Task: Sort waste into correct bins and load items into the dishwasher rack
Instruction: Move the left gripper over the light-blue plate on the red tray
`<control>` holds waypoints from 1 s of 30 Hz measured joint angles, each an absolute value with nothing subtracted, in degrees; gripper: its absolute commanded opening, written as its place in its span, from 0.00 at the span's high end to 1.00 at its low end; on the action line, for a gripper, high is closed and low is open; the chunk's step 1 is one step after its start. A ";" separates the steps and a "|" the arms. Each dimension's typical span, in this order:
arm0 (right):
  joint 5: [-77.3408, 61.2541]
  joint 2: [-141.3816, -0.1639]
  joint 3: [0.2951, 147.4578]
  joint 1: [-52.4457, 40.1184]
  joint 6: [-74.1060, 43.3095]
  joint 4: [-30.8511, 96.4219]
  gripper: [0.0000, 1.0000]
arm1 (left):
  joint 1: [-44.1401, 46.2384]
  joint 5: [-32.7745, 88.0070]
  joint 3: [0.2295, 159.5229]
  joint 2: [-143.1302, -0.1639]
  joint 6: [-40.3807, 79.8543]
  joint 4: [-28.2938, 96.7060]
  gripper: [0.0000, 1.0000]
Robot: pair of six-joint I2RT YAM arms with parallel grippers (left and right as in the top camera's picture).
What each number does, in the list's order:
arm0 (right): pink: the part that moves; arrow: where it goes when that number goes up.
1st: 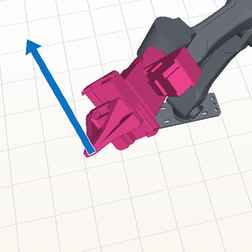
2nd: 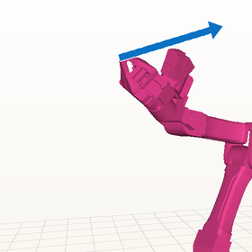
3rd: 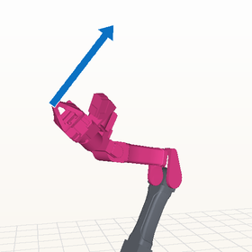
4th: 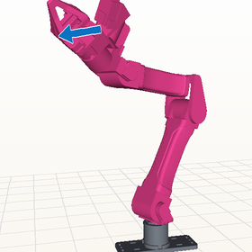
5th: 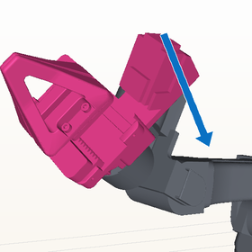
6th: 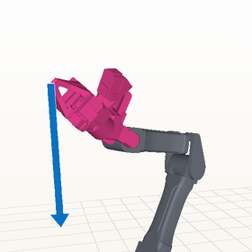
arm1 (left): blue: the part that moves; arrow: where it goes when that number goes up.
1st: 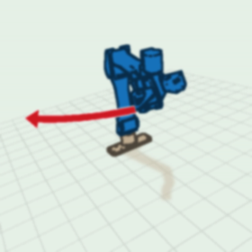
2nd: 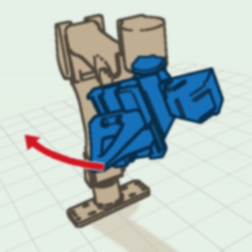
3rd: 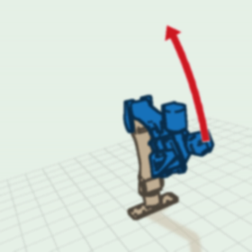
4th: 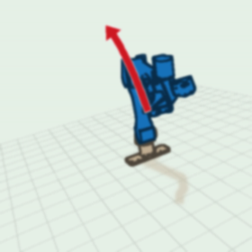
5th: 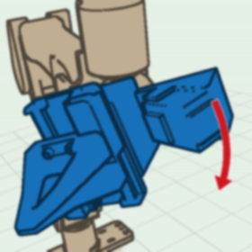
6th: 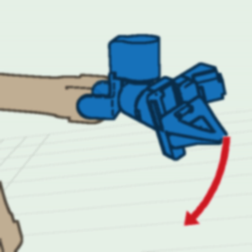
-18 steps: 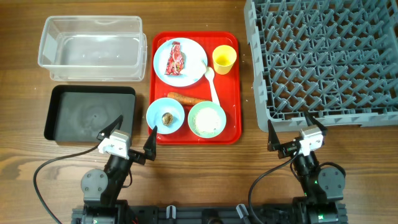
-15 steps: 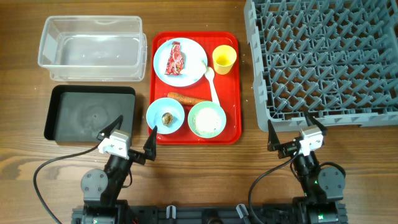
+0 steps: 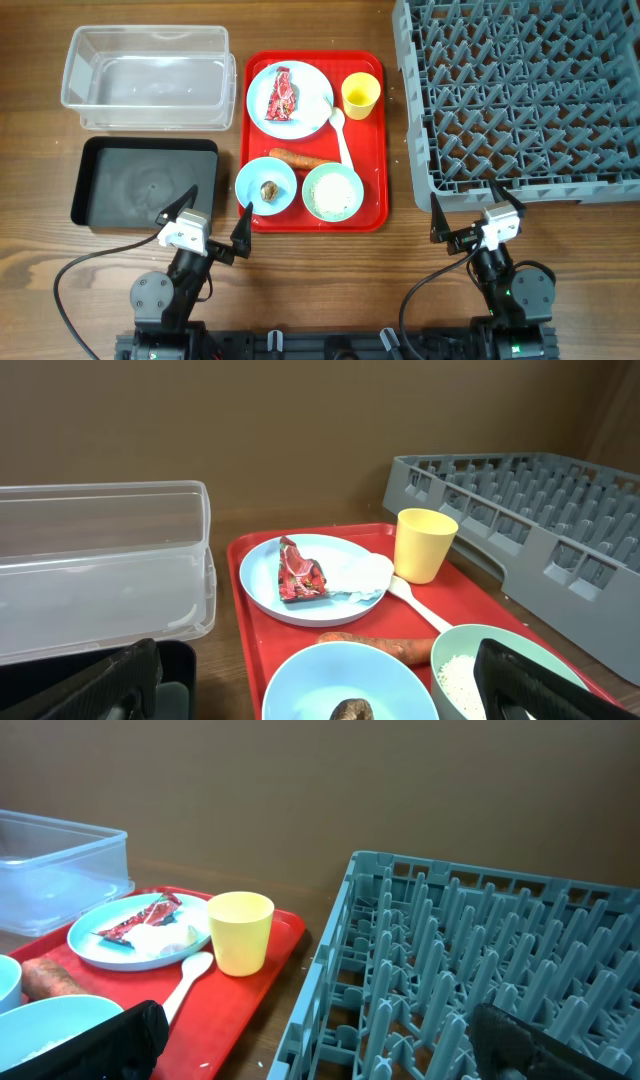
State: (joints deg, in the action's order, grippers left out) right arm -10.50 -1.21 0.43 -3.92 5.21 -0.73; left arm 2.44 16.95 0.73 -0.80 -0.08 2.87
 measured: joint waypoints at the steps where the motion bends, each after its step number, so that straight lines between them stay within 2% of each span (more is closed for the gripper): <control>1: -10.50 -1.21 0.43 -3.92 5.21 -0.73 0.00 | 2.44 16.95 0.73 -0.80 -0.10 2.87 0.00; 21: -7.25 -1.21 0.40 -3.90 5.50 -1.17 0.00 | 2.44 16.53 0.69 -0.80 -0.08 2.28 0.00; 23: -9.43 -1.30 0.34 -3.90 5.50 -5.93 0.00 | 2.44 17.67 0.54 -0.80 -0.05 -0.58 0.00; 27: -19.62 -1.26 0.36 -3.90 5.63 -23.83 0.00 | 2.44 23.79 0.49 -0.78 0.12 -10.20 0.00; 30: -23.90 -1.26 0.36 -3.90 2.79 -32.32 0.00 | 2.44 28.14 1.41 -0.80 0.30 -10.48 0.00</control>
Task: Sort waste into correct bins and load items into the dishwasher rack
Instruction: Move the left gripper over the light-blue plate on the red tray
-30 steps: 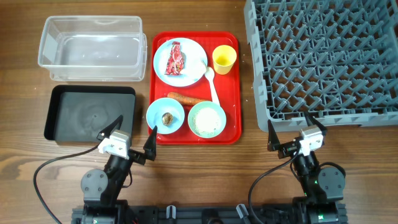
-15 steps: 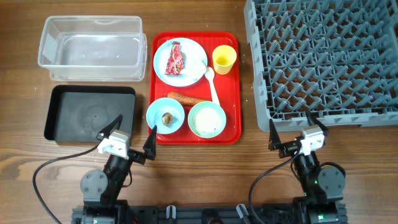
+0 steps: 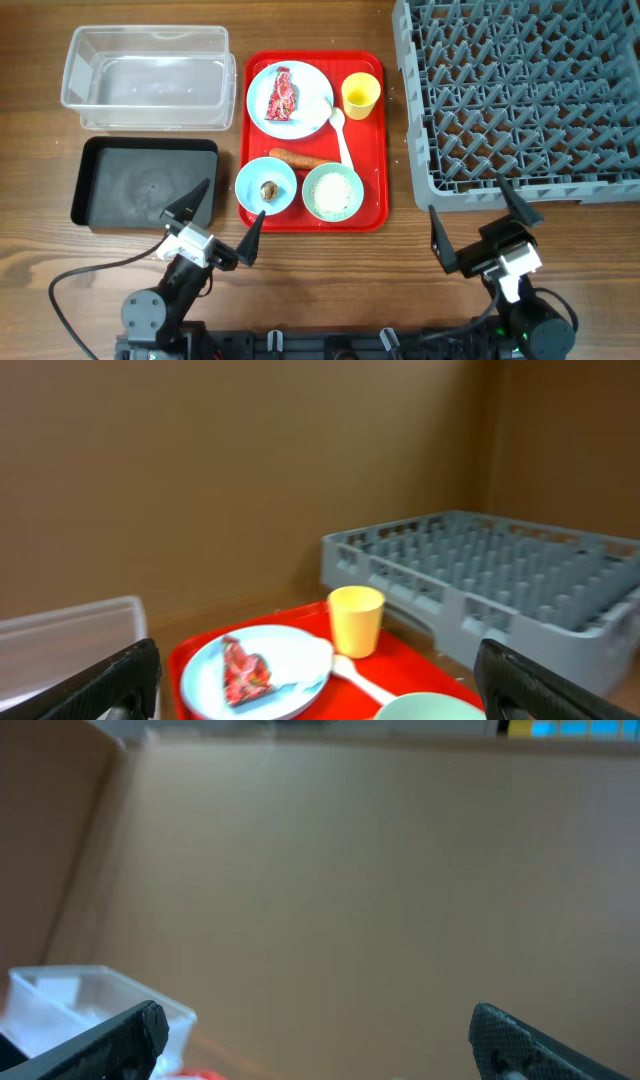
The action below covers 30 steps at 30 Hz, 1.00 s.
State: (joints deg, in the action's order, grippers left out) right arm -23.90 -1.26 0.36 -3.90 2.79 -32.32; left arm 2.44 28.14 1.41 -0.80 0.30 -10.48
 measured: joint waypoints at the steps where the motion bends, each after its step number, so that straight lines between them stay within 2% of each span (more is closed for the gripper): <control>1: -24.95 -1.26 0.36 -3.90 1.52 -32.91 0.00 | 2.44 29.91 2.63 -0.80 0.32 -10.55 0.00; 8: -35.97 -3.07 7.38 -3.90 -0.40 -33.78 0.00 | 2.44 39.18 13.28 -4.43 0.34 -6.46 0.00; 13: -46.22 -16.60 17.04 -3.92 -0.43 -33.36 0.00 | 2.44 48.21 23.24 -26.26 0.34 -4.86 0.00; 15: -51.00 -24.45 22.39 -3.90 -0.60 -30.74 0.00 | 2.46 50.33 29.52 -35.53 0.30 1.85 0.00; 18: -60.64 -40.32 32.60 -3.86 -1.06 -23.77 0.00 | 2.42 51.86 45.39 -54.46 -1.67 20.80 0.00; 20: -64.58 -49.71 39.42 -3.88 -1.67 -13.19 0.00 | 2.39 49.47 54.61 -63.77 -2.90 34.13 0.00; 24: -59.99 -70.57 54.96 -4.08 0.01 21.17 0.00 | 6.07 26.41 72.75 -82.46 -3.33 58.43 0.00; 27: -47.24 -75.94 62.89 -7.70 4.14 37.52 0.00 | 9.17 15.31 77.03 -90.35 -2.70 63.99 0.00; 30: -35.68 -76.73 66.92 -14.24 6.98 43.59 0.00 | 10.09 11.53 77.10 -93.45 -2.66 67.07 0.00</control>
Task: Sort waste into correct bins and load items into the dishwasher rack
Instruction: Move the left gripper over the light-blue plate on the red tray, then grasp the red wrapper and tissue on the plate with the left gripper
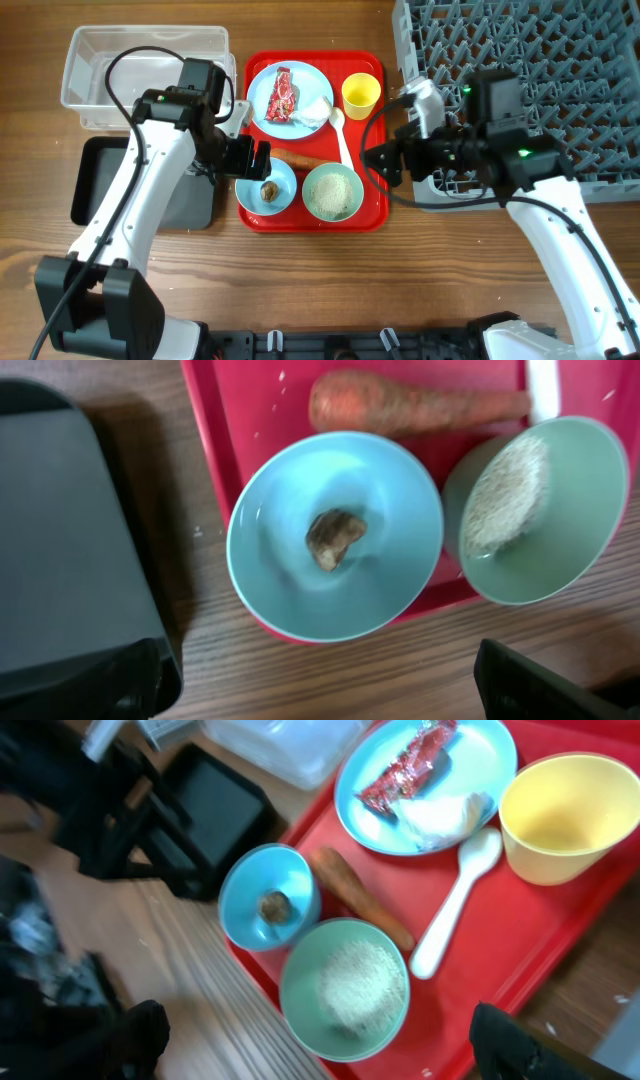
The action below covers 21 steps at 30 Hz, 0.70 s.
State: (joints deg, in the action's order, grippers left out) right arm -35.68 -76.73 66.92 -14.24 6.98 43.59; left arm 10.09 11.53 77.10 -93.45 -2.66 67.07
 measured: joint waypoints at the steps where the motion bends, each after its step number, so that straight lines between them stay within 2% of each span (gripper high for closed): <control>1: -33.61 -76.79 67.00 -15.70 7.44 44.62 0.00 | 10.09 11.20 77.10 -93.60 -2.66 67.40 0.00; 5: -29.93 -77.10 67.00 -17.76 7.81 45.50 0.00 | 10.09 14.85 77.12 -93.60 -2.48 66.59 0.00; 12: -25.02 -77.25 67.00 -17.76 -3.18 43.03 0.00 | 10.46 26.02 77.17 -93.60 -1.83 61.32 0.03; 14: -20.47 -77.36 67.00 -17.76 -6.26 43.05 0.00 | 11.79 23.46 77.19 -94.13 0.89 60.31 0.11; 16: -18.74 -77.43 67.00 -17.76 -7.46 43.05 0.00 | 13.98 19.38 77.28 -95.98 3.73 59.68 0.13; 19: -16.19 -77.43 67.00 -17.76 -9.04 43.05 0.00 | 17.56 13.65 77.23 -99.59 7.20 55.29 0.00; 21: -14.37 -77.47 67.00 -17.76 -10.63 43.00 0.00 | 18.87 9.23 77.34 -101.14 10.85 46.74 0.00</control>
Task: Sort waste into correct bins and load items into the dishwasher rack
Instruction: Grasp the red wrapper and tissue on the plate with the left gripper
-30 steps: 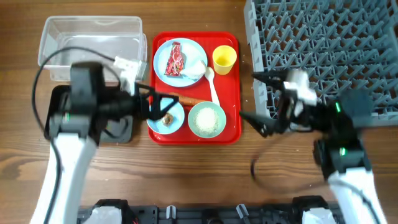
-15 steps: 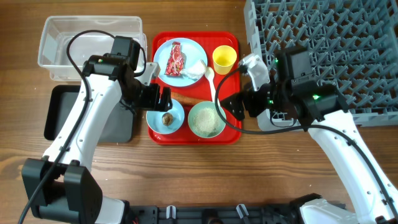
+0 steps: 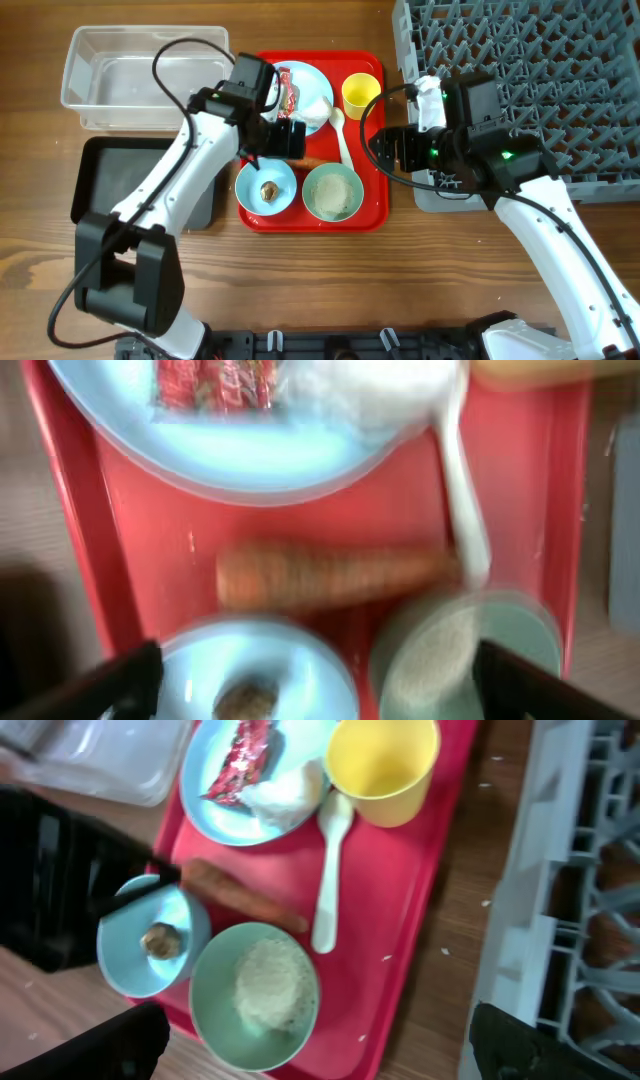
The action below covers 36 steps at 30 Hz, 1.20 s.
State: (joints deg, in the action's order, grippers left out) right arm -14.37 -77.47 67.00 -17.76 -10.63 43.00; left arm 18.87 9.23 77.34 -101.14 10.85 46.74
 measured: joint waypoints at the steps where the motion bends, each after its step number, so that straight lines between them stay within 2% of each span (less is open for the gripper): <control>1: -13.87 -77.49 67.00 -17.76 -10.94 42.96 0.00 | 18.90 8.01 78.02 -101.97 12.01 44.53 0.00; 4: -13.13 -77.54 67.02 -17.76 -11.75 42.94 0.00 | 18.22 5.87 87.88 -108.90 12.99 49.60 0.00; 7: -12.88 -77.60 67.02 -17.76 -12.53 43.16 0.00 | 17.87 4.99 106.37 -119.98 10.31 57.54 0.00; 9: -12.80 -77.60 67.02 -17.76 -12.82 43.72 0.00 | 17.87 4.54 112.60 -125.29 8.36 56.18 0.00; 20: -12.78 -77.62 67.02 -17.76 -12.84 43.70 0.00 | 18.15 4.08 112.68 -136.29 1.34 53.36 0.00; 21: -12.80 -77.65 67.02 -17.76 -12.82 43.70 0.00 | 18.22 3.99 112.90 -136.59 1.13 52.64 0.05; 22: -12.80 -77.65 67.02 -17.76 -12.84 43.72 0.00 | 18.26 3.75 113.32 -136.97 1.10 52.23 0.20; 23: -12.80 -77.65 67.02 -17.76 -12.82 43.72 0.00 | 18.28 3.64 113.56 -137.16 0.89 51.94 0.40; 25: -12.80 -77.65 67.02 -17.76 -12.84 43.72 0.00 | 18.26 3.22 113.65 -137.38 0.36 51.64 0.89; 26: -12.78 -77.65 67.02 -17.76 -12.84 43.72 0.00 | 18.26 3.22 113.65 -137.43 0.51 51.57 0.96; 36: -12.75 -77.80 67.02 -17.76 -12.84 44.34 0.00 | 18.26 3.51 113.65 -136.79 0.40 53.58 0.96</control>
